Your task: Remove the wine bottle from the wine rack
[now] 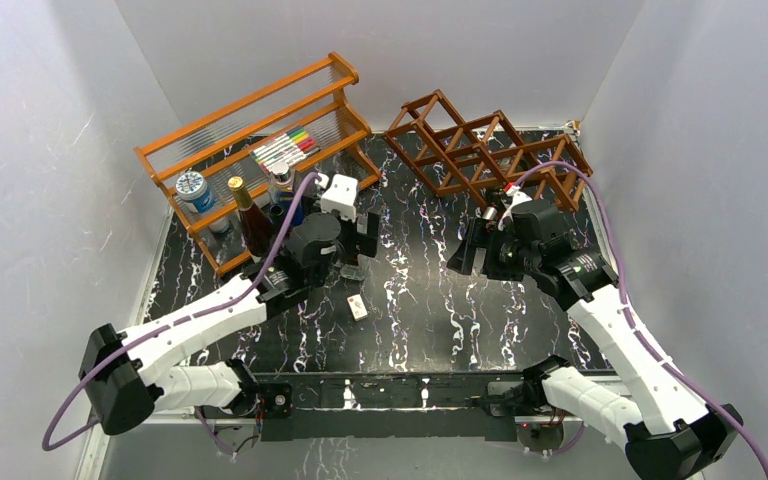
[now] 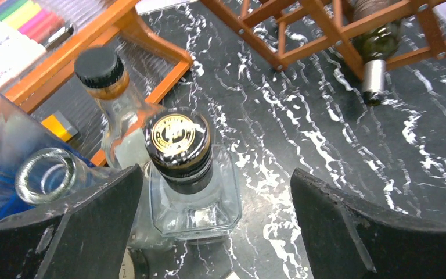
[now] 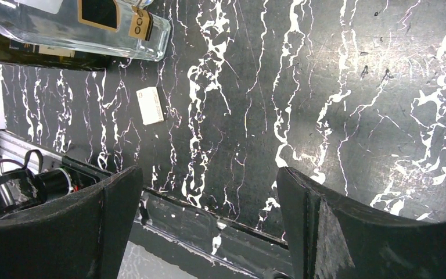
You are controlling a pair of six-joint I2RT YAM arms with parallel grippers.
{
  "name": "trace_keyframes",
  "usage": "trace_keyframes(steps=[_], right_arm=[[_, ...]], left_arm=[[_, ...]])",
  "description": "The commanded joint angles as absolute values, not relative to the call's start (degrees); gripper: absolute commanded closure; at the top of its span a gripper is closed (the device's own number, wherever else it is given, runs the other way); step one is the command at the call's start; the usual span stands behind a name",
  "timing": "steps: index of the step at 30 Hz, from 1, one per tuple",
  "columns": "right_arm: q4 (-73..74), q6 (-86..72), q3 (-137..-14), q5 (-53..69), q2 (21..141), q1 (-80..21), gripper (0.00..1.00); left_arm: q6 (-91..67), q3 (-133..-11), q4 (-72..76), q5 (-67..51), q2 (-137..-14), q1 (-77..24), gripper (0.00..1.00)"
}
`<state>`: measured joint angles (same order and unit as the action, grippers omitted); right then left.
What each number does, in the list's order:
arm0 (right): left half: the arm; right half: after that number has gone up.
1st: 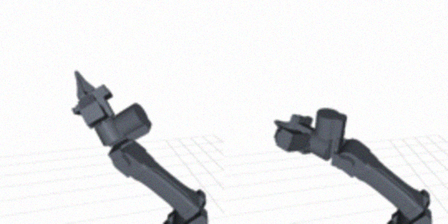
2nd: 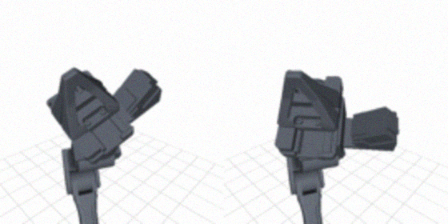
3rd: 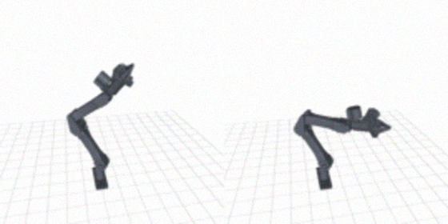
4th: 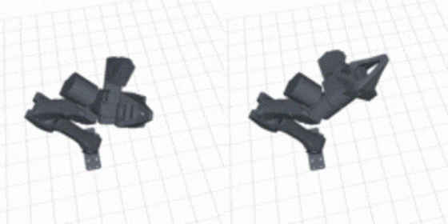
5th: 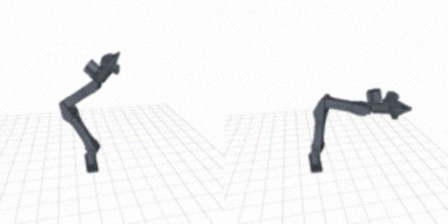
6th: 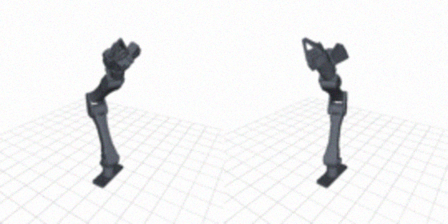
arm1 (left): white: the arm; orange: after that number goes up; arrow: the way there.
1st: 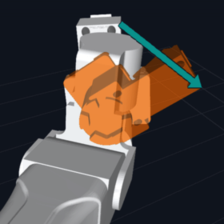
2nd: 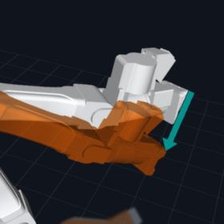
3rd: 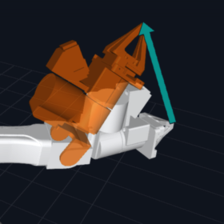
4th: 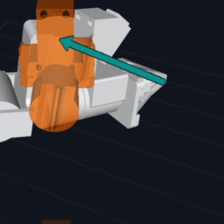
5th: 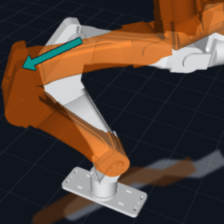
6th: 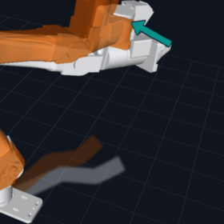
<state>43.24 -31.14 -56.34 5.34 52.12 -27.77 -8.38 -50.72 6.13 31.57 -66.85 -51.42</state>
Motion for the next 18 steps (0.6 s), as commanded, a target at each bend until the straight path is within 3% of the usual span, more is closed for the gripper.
trace_keyframes(steps=[1,9,18], right_arm=[[40.3,-32.1,-55.4,6.3,51.9,-27.9,0.04],[39.3,-31.4,-55.5,2.9,53.9,-27.9,0.04],[33.1,-29.5,-56.4,-6.6,59.4,-27.9,0.04]], left_arm=[[-8.0,-56.5,1.3,25.8,-62.9,-51.2,0.02],[0.2,-64.4,-2.0,18.3,-58.3,-51.2,0.02],[18.0,-64.5,15.0,19.2,-58.9,-51.2,0.02]])
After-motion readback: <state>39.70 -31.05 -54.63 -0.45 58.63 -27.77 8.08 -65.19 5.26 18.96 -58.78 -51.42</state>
